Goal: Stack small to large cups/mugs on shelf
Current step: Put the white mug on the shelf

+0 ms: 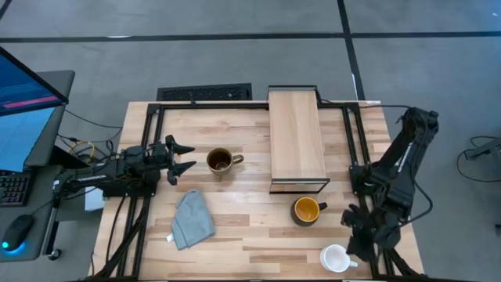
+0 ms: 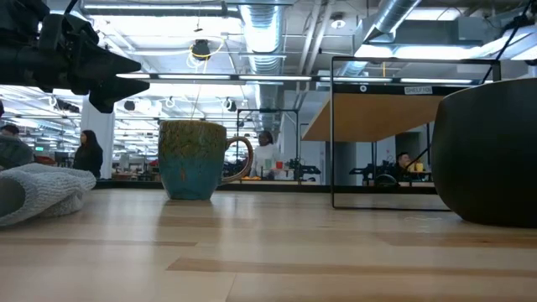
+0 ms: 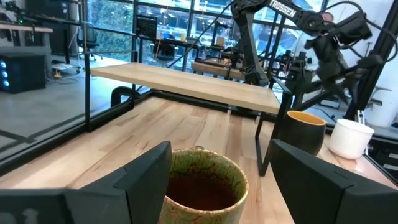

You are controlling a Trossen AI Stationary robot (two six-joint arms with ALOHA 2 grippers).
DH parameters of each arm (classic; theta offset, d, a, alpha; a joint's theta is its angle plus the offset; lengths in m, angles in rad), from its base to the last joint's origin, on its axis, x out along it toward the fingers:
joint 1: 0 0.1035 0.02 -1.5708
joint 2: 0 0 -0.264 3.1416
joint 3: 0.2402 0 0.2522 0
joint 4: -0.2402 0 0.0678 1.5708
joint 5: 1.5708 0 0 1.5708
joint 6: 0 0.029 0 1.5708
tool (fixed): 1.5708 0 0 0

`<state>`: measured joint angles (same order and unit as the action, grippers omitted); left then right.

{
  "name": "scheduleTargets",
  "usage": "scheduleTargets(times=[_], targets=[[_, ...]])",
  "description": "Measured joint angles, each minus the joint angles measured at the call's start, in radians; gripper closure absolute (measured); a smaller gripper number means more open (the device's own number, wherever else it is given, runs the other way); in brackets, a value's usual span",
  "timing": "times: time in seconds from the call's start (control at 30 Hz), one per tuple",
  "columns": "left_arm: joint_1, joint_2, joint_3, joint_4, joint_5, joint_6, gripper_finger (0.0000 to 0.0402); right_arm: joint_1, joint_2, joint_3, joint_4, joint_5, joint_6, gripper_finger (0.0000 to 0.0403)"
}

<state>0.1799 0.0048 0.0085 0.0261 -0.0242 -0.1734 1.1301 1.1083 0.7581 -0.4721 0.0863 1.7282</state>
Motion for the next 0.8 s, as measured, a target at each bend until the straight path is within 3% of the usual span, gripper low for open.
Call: scheduleTargets(times=[0.5, 0.67, 0.8], targets=[[0.000, 0.000, 0.000, 0.000, 0.000, -0.041, 0.0141, 0.151, 0.092, 0.081, 0.092, 0.043, 0.068, 0.0341], [0.000, 0.000, 0.000, 0.000, 0.000, -0.041, 0.0141, 0.157, 0.118, 0.080, 0.083, 0.045, 0.093, 0.0341], [0.000, 0.000, 0.000, 0.000, 0.000, -0.041, 0.0141, 0.141, 0.135, 0.080, 0.031, 0.033, 0.203, 0.0341]])
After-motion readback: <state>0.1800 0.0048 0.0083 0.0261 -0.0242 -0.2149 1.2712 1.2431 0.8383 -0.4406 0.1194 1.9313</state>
